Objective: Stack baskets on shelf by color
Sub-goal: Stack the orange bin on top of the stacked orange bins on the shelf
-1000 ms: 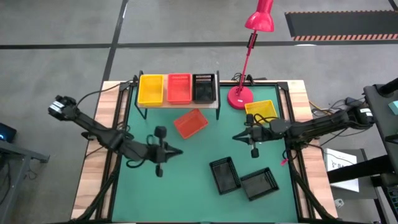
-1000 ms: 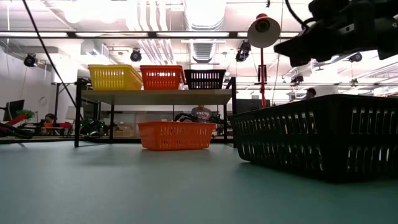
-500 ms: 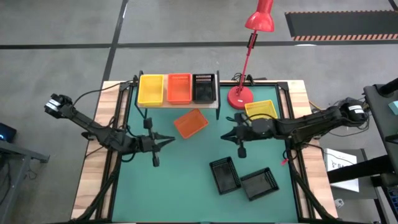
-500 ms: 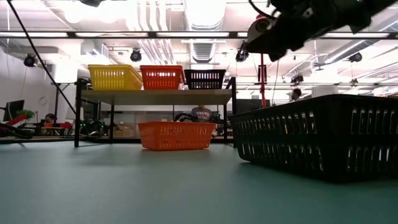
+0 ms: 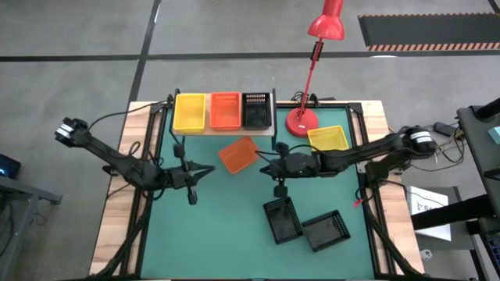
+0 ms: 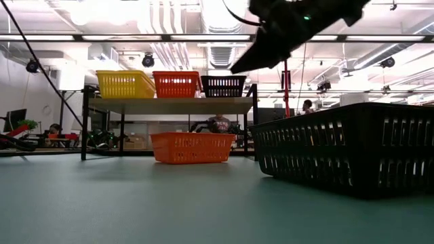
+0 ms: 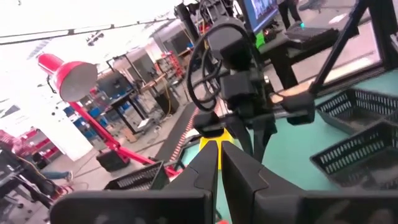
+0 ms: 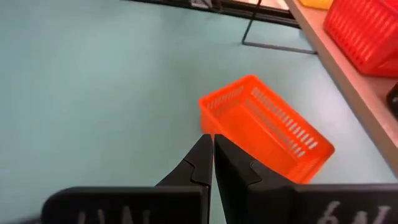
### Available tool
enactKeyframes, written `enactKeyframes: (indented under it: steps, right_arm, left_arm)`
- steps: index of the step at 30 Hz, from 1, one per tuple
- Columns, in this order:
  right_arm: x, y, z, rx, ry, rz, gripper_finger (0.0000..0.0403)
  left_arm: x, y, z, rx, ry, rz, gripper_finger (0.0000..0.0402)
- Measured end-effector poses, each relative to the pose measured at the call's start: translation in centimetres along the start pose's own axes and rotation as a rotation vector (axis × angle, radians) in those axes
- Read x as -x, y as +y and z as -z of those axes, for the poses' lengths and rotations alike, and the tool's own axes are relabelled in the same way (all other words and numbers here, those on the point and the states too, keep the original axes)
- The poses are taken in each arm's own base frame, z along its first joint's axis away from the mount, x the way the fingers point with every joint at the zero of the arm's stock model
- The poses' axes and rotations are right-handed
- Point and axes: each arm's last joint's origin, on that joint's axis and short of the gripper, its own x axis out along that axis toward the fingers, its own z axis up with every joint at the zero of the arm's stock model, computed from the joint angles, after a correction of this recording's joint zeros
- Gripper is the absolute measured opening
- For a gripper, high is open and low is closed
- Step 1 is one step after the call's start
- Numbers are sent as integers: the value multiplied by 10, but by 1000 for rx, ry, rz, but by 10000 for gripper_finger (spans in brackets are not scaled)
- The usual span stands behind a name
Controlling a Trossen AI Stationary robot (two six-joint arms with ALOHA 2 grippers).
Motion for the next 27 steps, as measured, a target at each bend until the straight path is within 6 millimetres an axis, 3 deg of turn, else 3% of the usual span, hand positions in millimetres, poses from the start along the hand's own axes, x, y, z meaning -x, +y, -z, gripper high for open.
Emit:
enactKeyframes:
  steps: [7, 17, 27]
  right_arm:
    - [-29, 5, -24, -27, 47, 0, 27]
    - [-87, 11, -63, -141, 148, 93, 133]
    - [-138, 17, -71, -203, 143, 189, 186]
  left_arm:
    - [8, 5, 6, -27, 28, 16, 4]
    - [19, 13, 14, -50, 30, -5, 4]
    - [37, 21, 35, -74, 28, -56, 4]
